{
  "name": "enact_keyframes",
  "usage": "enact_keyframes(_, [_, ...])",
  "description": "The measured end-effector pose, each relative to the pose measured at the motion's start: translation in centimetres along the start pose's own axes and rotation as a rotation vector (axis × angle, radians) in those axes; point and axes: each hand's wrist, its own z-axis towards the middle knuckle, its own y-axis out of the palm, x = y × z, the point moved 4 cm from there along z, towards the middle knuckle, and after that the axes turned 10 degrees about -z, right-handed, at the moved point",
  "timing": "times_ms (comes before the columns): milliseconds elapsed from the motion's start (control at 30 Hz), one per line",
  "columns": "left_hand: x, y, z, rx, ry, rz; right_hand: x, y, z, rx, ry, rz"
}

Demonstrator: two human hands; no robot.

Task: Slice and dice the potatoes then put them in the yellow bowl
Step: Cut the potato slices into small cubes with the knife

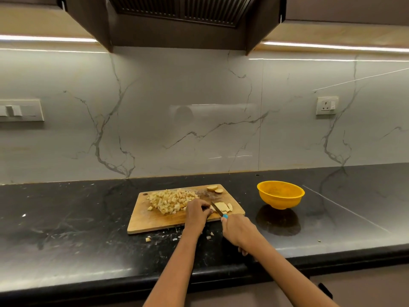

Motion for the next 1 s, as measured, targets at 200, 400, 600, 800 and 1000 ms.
enact_keyframes(200, [-0.1,0.0,0.2,-0.008,0.008,0.014,0.4,0.9,0.9,-0.052,0.064,-0.002])
enact_keyframes(400, [0.1,-0.2,0.4,-0.039,0.042,0.023,-0.9,0.8,2.2,-0.151,0.021,-0.07])
enact_keyframes(600, [0.4,-0.1,0.1,0.005,0.049,0.032,-0.7,0.7,1.8,-0.121,0.012,-0.144])
enact_keyframes(800, [0.3,-0.2,0.4,0.027,0.044,0.053,-0.2,0.6,0.9,0.002,-0.009,-0.204])
enact_keyframes(1000, [-0.1,-0.5,0.2,0.016,-0.001,0.026,2.0,-0.7,0.6,0.041,0.141,0.038])
